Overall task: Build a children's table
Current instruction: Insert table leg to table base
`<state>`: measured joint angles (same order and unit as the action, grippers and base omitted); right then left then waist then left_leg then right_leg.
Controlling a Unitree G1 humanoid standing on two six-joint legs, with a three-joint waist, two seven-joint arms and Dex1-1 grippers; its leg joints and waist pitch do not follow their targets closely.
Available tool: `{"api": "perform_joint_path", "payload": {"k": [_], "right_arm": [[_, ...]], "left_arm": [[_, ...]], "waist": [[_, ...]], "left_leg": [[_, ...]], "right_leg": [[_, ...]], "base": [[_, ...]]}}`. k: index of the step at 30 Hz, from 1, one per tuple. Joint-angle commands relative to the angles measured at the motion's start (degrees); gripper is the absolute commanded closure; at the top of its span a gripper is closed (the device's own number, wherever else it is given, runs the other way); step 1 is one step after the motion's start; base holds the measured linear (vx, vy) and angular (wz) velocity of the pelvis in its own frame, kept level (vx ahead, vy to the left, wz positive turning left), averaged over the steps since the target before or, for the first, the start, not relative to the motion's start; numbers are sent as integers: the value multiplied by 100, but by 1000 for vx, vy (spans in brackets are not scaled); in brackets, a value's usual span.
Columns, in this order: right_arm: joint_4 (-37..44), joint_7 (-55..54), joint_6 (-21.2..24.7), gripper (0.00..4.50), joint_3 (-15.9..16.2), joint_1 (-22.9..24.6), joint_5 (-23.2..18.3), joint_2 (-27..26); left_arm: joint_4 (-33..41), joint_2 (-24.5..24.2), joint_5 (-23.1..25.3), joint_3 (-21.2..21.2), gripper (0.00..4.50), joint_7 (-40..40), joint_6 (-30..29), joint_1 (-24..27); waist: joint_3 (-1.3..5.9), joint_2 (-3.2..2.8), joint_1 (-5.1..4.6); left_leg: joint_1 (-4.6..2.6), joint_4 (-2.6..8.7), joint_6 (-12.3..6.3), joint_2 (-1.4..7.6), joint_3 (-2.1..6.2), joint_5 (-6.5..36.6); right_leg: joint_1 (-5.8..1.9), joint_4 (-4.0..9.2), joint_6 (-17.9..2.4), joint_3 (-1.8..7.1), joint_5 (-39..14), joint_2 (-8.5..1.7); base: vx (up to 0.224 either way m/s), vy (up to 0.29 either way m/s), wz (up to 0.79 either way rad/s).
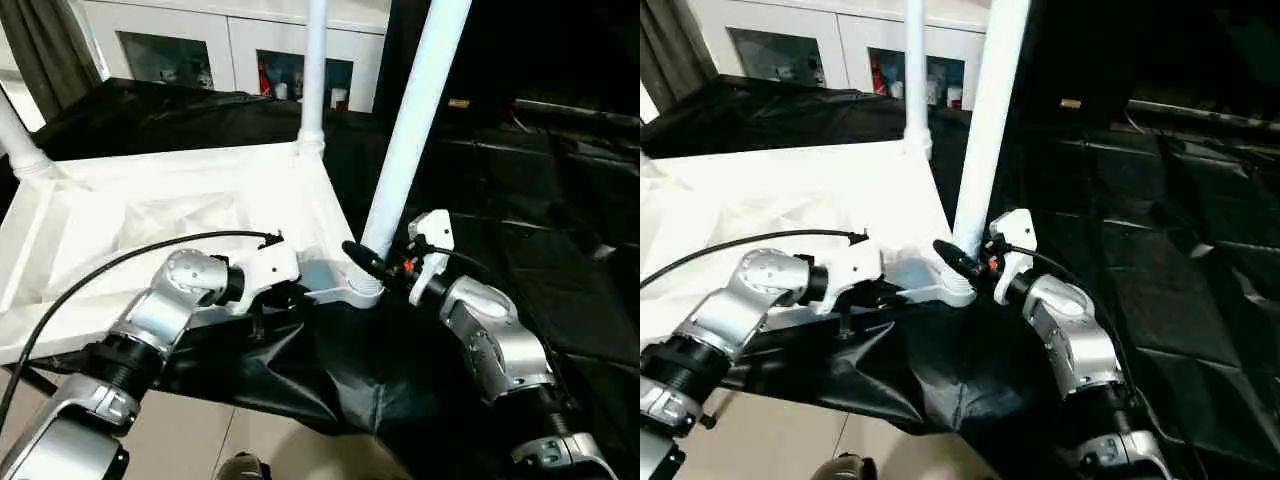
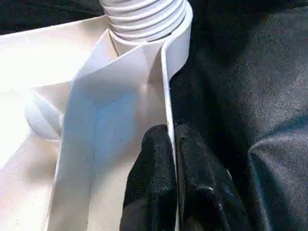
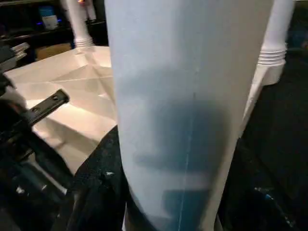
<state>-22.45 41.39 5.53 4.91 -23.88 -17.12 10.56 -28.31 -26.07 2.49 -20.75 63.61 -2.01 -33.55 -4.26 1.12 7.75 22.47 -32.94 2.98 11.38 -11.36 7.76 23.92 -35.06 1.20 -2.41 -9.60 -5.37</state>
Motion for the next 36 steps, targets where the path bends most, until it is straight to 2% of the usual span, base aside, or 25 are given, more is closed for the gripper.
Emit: {"api": "perform_joint_path", "payload": {"k": [1, 4, 7, 9, 12, 15, 16, 17, 19, 20, 21, 25, 26, 27, 28, 30, 31, 34, 36], "right_arm": [[-157, 40, -65, 259, -37, -92, 90, 99], [-445, 157, -177, 259, 10, -233, 160, 60], [-704, 307, -233, 259, 111, -376, 227, 8], [-885, 382, -240, 259, 155, -439, 266, -17], [-1028, 418, -154, 259, 212, -460, 339, 27], [-1127, 379, -168, 259, 217, -486, 404, 47], [-1165, 375, -177, 259, 206, -499, 416, 46], [-1228, 358, -196, 259, 171, -524, 421, 38], [-1259, 352, -210, 259, 154, -536, 420, 36], [-1301, 344, -228, 259, 132, -553, 418, 32], [-1300, 336, -195, 259, -29, -515, 268, -1], [-1158, 282, -71, 259, -348, -302, -102, -84], [-1082, 199, -15, 259, -610, -108, -416, -213], [-1068, 176, -1, 259, -685, -51, -510, -259], [-1066, 159, -2, 259, -727, -3, -565, -300], [-1096, 133, -67, 259, -766, 87, -609, -369], [-1141, 116, -144, 259, -778, 146, -613, -422], [-1269, 104, -345, 259, -787, 283, -547, -563], [-1369, 62, -557, 259, -752, 421, -469, -675]], "left_arm": [[-29, 35, -114, -54, 450, 218, 214, 57], [86, 22, -160, -63, 450, 327, 175, 82], [93, 40, -142, -68, 450, 358, 213, 63], [32, 35, -117, -66, 450, 390, 268, 47], [10, 0, -107, -72, 450, 433, 285, 41], [2, -31, -92, -84, 450, 461, 293, 31], [2, -39, -86, -86, 450, 471, 293, 28], [-4, -41, -75, -85, 450, 474, 295, 23], [-11, -39, -66, -85, 450, 474, 298, 19], [-20, -37, -54, -85, 450, 474, 302, 12], [-92, -20, 2, -94, 450, 427, 320, -38], [-153, -10, 31, -86, 450, 382, 329, -81], [-163, -11, 19, -64, 450, 365, 324, -85], [-167, -13, 16, -59, 450, 363, 325, -85], [-179, -15, 15, -53, 450, 361, 330, -88], [-195, -19, 11, -42, 450, 358, 336, -93], [-202, -23, 7, -33, 450, 357, 337, -95], [-252, -24, 4, -1, 450, 371, 346, -124], [-302, -26, 13, 8, 450, 378, 356, -159]], "waist": [[374, -8, -50], [376, 27, -64], [385, 20, -95], [393, -9, -120], [382, -7, -140], [383, -45, -141], [383, -38, -138], [390, -71, -134], [385, -57, -145], [380, -72, -148], [374, -78, -144], [377, -76, -138], [371, -70, -140], [377, -84, -121], [381, -87, -118], [379, -95, -119], [377, -121, -111], [359, -130, -114], [338, -171, -109]], "left_leg": [[-176, 433, 200, 155, 112, 2297], [-170, 438, 205, 159, 115, 2341], [-163, 436, 198, 159, 119, 2309], [-171, 437, 205, 159, 120, 2334], [-173, 443, 219, 158, 119, 2393], [-191, 447, 271, 160, 125, 2521], [-195, 452, 280, 163, 131, 2552], [-203, 450, 295, 165, 134, 2585], [-203, 455, 301, 164, 133, 2623], [-213, 456, 319, 162, 134, 2704], [-217, 459, 327, 158, 140, 2761], [-237, 464, 325, 172, 150, 2864], [-226, 470, 320, 171, 152, 2872], [-246, 467, 311, 180, 150, 2901], [-222, 477, 317, 175, 163, 2855], [-209, 485, 307, 177, 149, 2803], [-215, 486, 325, 176, 152, 2836], [-228, 493, 371, 173, 159, 3040], [-233, 504, 387, 173, 176, 3180]], "right_leg": [[-174, 448, -1038, 180, -1844, -267], [-174, 464, -1024, 178, -2012, -285], [-180, 456, -1051, 172, -2045, -291], [-181, 457, -1066, 176, -2015, -283], [-175, 463, -1081, 173, -2042, -273], [-165, 484, -1066, 179, -2159, -281], [-168, 479, -1068, 176, -2165, -278], [-164, 475, -1084, 179, -2141, -281], [-163, 480, -1099, 176, -2128, -273], [-154, 487, -1102, 177, -2164, -270], [-158, 493, -1091, 177, -2234, -275], [-147, 517, -1079, 180, -2344, -290], [-149, 511, -1088, 180, -2306, -281], [-128, 518, -1109, 187, -2277, -293], [-154, 499, -1133, 174, -2203, -289], [-151, 484, -1178, 175, -2037, -275], [-144, 485, -1178, 174, -2062, -278], [-126, 526, -1123, 177, -2306, -298], [-105, 550, -1075, 180, -2491, -311]], "base": [[0, 0, 0], [0, 0, 0], [0, 0, 0], [0, 0, 0], [0, 0, 0], [0, 0, 0], [0, 0, 0], [0, 0, 0], [0, 0, 0], [0, 0, 0], [0, 0, 0], [0, 0, 0], [0, 0, 0], [0, 0, 0], [0, 0, 0], [0, 0, 0], [0, 0, 0], [0, 0, 0], [0, 0, 0]]}}
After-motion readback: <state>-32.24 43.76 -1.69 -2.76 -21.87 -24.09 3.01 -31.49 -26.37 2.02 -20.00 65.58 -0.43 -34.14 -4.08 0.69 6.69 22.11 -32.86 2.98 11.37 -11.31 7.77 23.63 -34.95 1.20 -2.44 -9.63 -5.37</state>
